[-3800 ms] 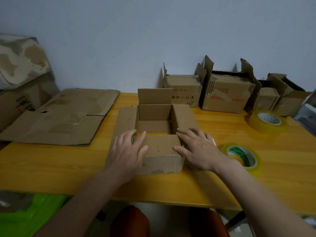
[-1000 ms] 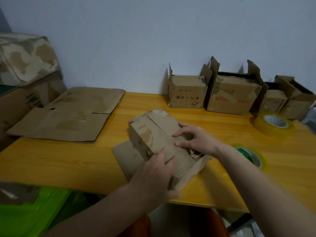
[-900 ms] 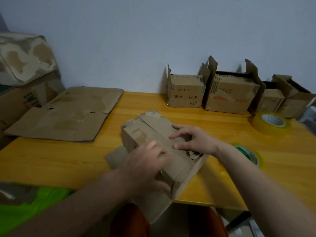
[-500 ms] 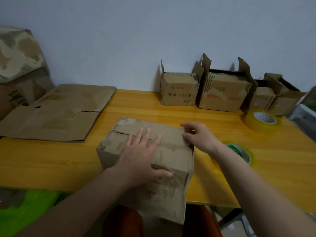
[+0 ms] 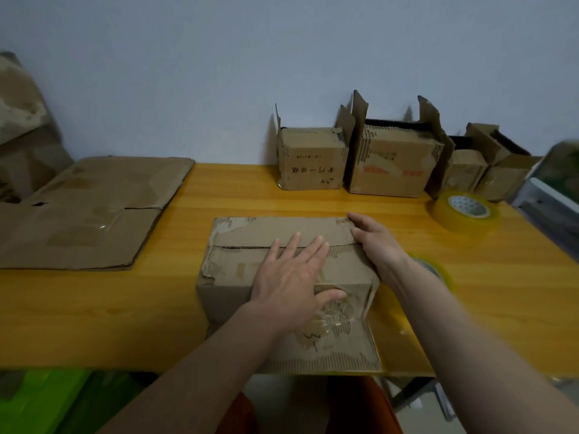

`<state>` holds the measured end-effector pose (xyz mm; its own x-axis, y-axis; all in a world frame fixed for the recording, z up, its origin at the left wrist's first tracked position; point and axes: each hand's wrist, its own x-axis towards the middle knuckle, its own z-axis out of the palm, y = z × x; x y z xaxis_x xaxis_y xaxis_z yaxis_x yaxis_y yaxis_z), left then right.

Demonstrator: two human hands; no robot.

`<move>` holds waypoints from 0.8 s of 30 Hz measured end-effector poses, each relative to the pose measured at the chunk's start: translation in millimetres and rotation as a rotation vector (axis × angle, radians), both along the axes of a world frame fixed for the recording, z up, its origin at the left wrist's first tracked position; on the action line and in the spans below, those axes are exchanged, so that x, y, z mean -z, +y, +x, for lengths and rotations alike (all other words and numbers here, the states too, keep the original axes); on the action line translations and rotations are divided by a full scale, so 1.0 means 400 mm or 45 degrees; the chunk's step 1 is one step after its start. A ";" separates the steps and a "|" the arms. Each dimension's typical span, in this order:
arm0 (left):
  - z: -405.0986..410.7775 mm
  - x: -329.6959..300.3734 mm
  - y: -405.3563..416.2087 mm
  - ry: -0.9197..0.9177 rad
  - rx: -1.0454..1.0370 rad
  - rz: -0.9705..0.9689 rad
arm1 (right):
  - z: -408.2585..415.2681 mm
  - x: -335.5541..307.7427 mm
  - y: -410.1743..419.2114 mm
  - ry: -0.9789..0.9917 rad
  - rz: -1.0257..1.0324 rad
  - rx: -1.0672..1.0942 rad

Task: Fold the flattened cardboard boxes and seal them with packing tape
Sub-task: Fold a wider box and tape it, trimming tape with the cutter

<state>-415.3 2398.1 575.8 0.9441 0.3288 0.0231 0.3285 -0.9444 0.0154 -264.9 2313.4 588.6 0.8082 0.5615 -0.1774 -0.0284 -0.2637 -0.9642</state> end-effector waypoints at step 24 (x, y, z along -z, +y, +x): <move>0.050 -0.053 0.021 0.066 0.015 -0.275 | 0.011 0.018 -0.340 -0.816 -0.668 -0.153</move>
<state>-395.3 2406.4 597.1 0.9461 0.3095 -0.0956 0.3229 -0.9248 0.2014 -260.5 2177.6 581.4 0.7817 0.6227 0.0336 0.5402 -0.6493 -0.5354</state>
